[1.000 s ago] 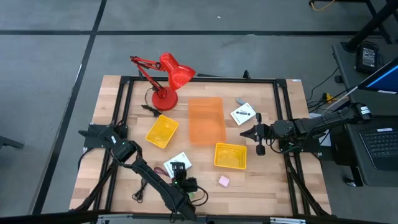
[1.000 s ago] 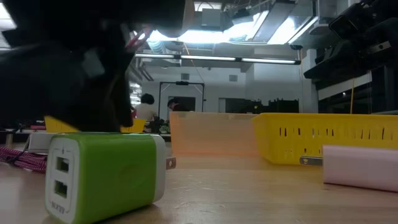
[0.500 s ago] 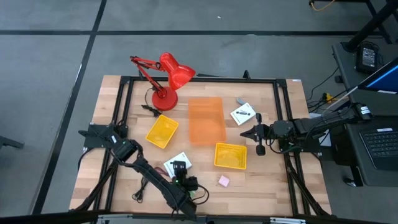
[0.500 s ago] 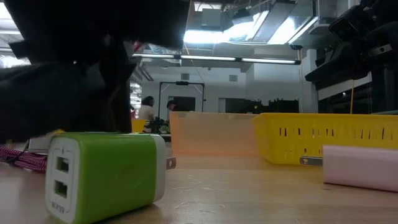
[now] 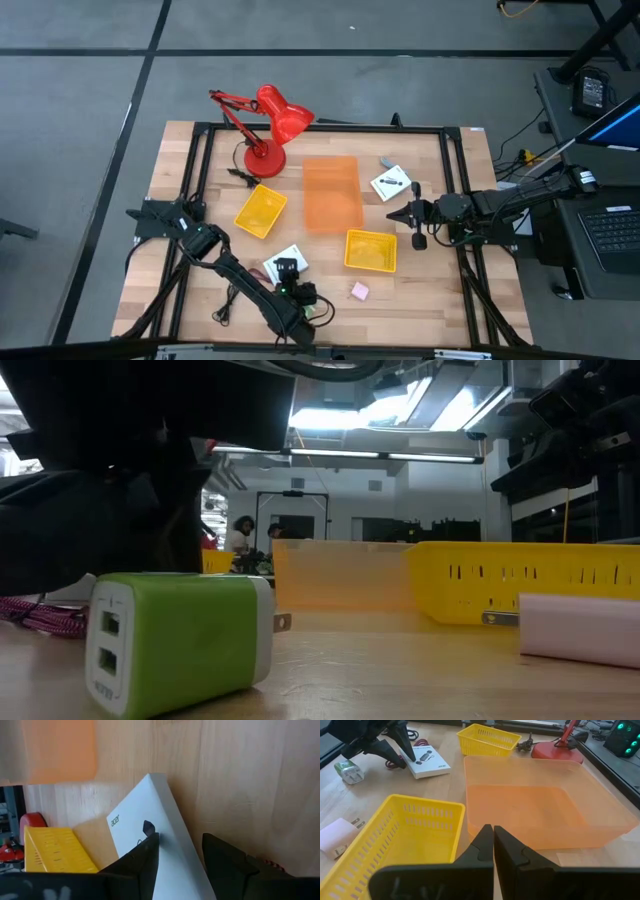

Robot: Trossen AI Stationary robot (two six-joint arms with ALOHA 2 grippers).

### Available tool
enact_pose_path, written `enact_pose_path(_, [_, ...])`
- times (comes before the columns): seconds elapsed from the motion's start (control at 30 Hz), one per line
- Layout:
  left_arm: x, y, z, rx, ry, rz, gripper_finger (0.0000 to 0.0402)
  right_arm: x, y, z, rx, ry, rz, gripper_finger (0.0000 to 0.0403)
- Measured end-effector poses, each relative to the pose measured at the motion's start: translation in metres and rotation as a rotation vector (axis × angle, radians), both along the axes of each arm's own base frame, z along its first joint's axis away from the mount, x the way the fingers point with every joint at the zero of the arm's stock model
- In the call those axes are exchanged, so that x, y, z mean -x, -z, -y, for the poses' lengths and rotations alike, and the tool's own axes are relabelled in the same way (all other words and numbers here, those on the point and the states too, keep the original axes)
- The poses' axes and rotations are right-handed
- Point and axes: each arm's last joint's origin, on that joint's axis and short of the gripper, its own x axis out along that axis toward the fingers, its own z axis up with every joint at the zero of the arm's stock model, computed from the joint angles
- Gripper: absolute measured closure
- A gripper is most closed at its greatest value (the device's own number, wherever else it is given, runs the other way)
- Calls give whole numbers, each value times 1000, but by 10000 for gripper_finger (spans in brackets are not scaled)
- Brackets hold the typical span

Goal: Pick and place items into bin
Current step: Put the bottom card reader box into the orange bin

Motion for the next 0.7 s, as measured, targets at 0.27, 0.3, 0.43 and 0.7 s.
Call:
enact_pose_path(0.27, [2,-1,-2,-19,-10,-21,258,0,0,0,0,0,-2,403])
enact_pose_path(0.3, [3,-1,-2,-20,-13,-22,258,0,0,0,1,0,-1,403])
enact_pose_path(0.43, [4,-2,-4,-35,-40,-26,258,0,0,0,1,0,-2,403])
enact_pose_path(0.7, [4,-2,-5,-37,-50,-23,259,0,0,0,0,0,-2,403])
